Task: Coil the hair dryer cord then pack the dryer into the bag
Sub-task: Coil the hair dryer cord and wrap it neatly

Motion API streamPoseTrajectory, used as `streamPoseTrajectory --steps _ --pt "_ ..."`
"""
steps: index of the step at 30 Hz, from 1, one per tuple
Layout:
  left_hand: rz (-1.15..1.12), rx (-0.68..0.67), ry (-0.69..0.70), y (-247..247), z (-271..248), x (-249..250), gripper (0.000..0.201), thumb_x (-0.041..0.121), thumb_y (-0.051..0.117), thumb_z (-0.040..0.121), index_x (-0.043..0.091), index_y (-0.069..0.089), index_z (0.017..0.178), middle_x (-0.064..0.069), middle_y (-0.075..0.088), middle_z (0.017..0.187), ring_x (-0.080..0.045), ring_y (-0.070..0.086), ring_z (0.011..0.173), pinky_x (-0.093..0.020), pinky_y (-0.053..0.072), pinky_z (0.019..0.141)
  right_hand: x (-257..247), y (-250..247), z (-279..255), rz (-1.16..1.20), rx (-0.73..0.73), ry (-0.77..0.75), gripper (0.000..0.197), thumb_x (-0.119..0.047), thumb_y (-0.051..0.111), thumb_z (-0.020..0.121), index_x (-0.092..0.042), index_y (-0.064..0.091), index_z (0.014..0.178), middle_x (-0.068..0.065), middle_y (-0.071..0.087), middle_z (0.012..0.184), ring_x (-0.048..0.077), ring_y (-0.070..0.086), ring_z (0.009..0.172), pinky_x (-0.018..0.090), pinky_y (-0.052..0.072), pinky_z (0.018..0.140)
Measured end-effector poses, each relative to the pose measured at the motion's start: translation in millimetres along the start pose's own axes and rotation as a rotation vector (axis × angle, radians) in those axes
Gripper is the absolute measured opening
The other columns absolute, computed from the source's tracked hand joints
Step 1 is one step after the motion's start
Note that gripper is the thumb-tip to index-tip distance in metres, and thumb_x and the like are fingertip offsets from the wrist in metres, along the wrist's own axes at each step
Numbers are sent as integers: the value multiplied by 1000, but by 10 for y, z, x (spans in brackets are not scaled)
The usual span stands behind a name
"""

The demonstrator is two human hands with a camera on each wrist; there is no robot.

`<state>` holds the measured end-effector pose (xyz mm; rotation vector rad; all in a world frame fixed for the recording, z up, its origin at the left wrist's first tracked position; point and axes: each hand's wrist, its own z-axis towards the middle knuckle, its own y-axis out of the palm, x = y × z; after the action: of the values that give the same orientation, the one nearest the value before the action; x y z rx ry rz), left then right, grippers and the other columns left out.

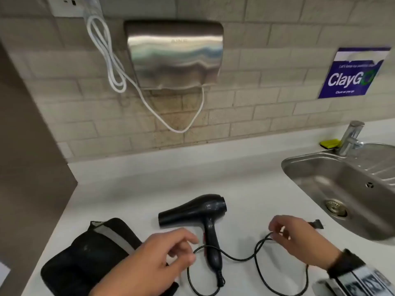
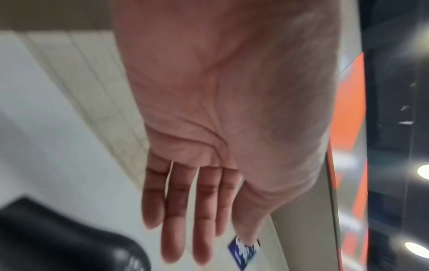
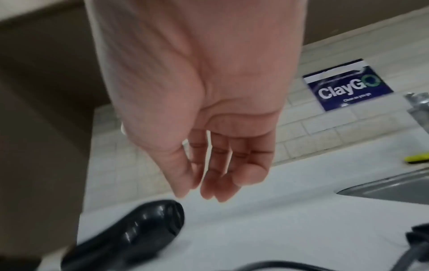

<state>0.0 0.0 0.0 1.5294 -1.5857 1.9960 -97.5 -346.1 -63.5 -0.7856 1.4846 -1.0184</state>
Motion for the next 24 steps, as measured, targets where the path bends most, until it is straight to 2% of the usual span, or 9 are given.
streamPoseTrajectory --steps 4,6,10,12,15,18,20,22,24 --pt "9 -50 54 431 530 23 20 39 63 90 34 65 109 14 71 97 1 64 88 -21 53 85 114 183 203 -275 -213 103 34 -24 63 87 -30 55 119 -9 54 115 11 59 99 23 48 84" --pt "-22 -65 57 630 725 -25 20 36 63 90 29 65 109 11 71 99 -1 63 82 -21 53 81 117 235 242 -326 -282 128 38 -21 62 87 -25 54 124 -3 52 121 18 59 106 27 49 87" --pt "-19 -97 11 858 882 -73 22 39 63 90 28 65 109 11 68 105 4 58 79 -17 52 79 130 304 260 -342 -279 108 9 -19 56 89 -27 54 93 -1 55 108 20 59 93 25 46 75" --pt "-3 -102 7 924 902 -100 25 41 62 89 29 64 111 10 65 110 2 59 84 -18 51 80 157 329 267 -338 -269 66 10 -17 55 91 -27 53 89 -5 53 99 19 55 88 24 41 72" --pt "36 -48 5 974 912 -109 37 45 61 90 33 54 124 13 57 122 0 56 104 -20 47 93 62 184 273 -333 -213 -22 9 -23 57 90 -31 59 92 -15 54 89 13 52 86 26 39 75" --pt "19 54 1 981 917 -75 56 48 58 92 34 37 142 17 45 137 -2 46 124 -21 37 104 -210 -95 281 -190 -110 -156 19 -35 64 85 -41 51 74 -18 62 78 4 53 76 27 45 75" --pt "-65 152 37 935 914 -15 48 42 57 95 35 41 140 17 52 131 2 51 117 -15 38 99 -493 -298 238 -54 -48 -249 18 -35 67 86 -39 54 73 -14 63 73 6 57 73 26 48 71" --pt "-228 296 116 838 884 56 23 31 56 98 34 59 120 15 68 103 1 63 94 -14 47 84 -757 -469 199 30 -3 -311 11 -31 68 87 -31 62 78 -12 63 72 7 57 72 19 45 66" --pt "-401 422 164 705 818 109 16 24 53 100 29 69 102 3 73 86 -11 70 78 -30 58 76 -963 -592 168 105 62 -359 6 -28 68 88 -27 67 82 -12 64 75 6 57 73 13 42 64"
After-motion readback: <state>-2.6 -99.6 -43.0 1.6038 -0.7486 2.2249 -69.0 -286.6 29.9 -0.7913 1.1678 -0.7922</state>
